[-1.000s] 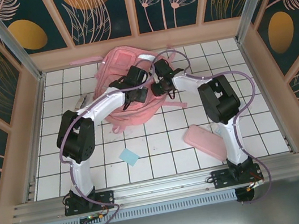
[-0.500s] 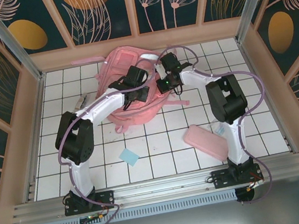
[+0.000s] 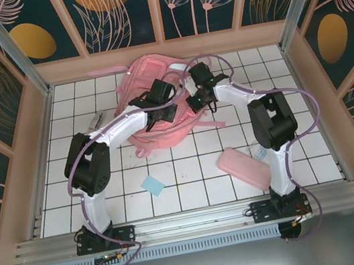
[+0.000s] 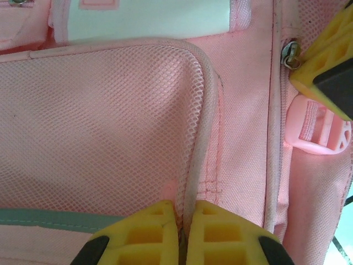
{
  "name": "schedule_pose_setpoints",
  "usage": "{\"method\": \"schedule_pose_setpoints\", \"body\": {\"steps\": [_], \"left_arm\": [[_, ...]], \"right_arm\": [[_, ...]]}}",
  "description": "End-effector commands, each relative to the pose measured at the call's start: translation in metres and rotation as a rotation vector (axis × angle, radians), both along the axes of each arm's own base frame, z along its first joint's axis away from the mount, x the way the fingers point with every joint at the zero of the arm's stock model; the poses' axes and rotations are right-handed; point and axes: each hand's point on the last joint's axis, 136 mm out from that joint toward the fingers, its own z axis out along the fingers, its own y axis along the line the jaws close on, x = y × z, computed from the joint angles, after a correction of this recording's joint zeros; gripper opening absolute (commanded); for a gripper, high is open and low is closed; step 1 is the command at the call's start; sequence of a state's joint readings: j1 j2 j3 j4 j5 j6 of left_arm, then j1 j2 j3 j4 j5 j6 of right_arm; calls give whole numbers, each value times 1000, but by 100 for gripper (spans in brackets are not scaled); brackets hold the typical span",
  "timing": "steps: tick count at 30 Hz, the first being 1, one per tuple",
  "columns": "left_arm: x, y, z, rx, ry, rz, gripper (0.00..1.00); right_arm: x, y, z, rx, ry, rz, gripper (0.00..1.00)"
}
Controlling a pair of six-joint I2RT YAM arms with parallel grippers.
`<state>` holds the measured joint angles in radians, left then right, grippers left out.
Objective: Pack the student bag
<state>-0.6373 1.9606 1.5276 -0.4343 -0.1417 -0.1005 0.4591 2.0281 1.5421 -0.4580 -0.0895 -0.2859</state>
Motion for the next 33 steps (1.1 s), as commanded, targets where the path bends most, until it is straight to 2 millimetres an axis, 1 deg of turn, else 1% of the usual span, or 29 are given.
{"method": "schedule_pose_setpoints", "body": {"steps": [1,3,6,8,11,12,13,16,20,22,25,28,30,33], "left_arm": [[-8,26,1,86,21,20,0],[-8,26,1,83,21,21,0],[-8,27,-2,90,23,23,0],[-9,27,-2,90,22,22,0],[-8,26,0,83,20,21,0],[-8,26,0,81,20,21,0],[-8,26,0,81,20,23,0],[-9,25,-5,72,26,29,0],[-10,25,-16,57,36,46,0],[-10,25,-22,55,41,56,0],[-9,25,-25,42,29,72,0],[-5,27,-26,48,8,85,0],[-2,29,-25,58,-4,96,0],[-2,21,-20,-4,-1,100,0]], "right_arm": [[17,-35,9,-207,-87,-27,0],[18,-31,10,-228,-98,-11,0],[22,-33,11,-327,-166,16,0],[23,-32,9,-368,-177,28,0],[23,-25,9,-321,-120,30,0],[20,-20,8,-286,-92,38,0],[18,-15,12,-232,-55,37,0],[19,-11,25,-121,9,13,0],[15,-6,43,152,207,-17,0],[12,-4,48,232,248,-22,0],[6,2,56,339,291,-19,0],[0,4,54,376,313,-20,0],[-4,7,54,435,351,-34,0],[-15,18,48,505,410,-71,0]]}}
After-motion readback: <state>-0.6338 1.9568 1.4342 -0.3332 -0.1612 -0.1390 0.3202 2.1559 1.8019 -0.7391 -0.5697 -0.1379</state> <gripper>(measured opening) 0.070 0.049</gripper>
